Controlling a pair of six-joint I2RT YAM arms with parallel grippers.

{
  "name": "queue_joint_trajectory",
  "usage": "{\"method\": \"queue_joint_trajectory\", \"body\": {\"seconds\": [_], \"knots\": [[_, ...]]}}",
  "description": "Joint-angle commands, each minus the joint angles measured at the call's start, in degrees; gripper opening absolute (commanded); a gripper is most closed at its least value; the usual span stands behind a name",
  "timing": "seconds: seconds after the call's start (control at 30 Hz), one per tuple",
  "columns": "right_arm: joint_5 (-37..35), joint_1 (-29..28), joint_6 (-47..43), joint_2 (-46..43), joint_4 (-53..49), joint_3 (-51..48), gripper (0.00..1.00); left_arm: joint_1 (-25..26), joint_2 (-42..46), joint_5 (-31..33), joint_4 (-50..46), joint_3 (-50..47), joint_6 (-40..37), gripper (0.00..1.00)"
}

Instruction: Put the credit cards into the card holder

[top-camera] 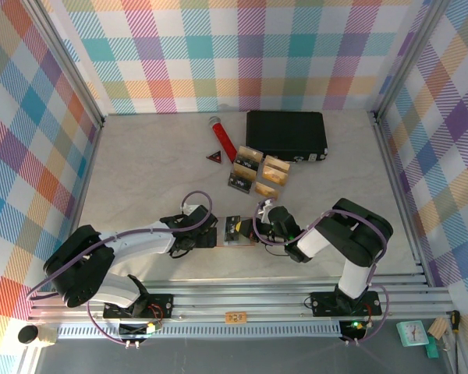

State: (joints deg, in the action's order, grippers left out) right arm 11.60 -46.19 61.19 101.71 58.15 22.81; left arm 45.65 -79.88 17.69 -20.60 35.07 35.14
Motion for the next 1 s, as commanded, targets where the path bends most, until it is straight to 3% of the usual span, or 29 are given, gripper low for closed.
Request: {"method": "queue_joint_trajectory", "body": {"seconds": [0.0,0.97], "knots": [[0.74,-0.55,1.03,1.23,2.89,-0.92,0.00,0.84,-0.92,0.87,0.02,-1.31,0.61,1.00],[0.89,-1.10,2.51,3.52,4.53,-1.56,0.00,1.06,-1.07,1.11,0.50,-1.94,0.74,1.00]]}}
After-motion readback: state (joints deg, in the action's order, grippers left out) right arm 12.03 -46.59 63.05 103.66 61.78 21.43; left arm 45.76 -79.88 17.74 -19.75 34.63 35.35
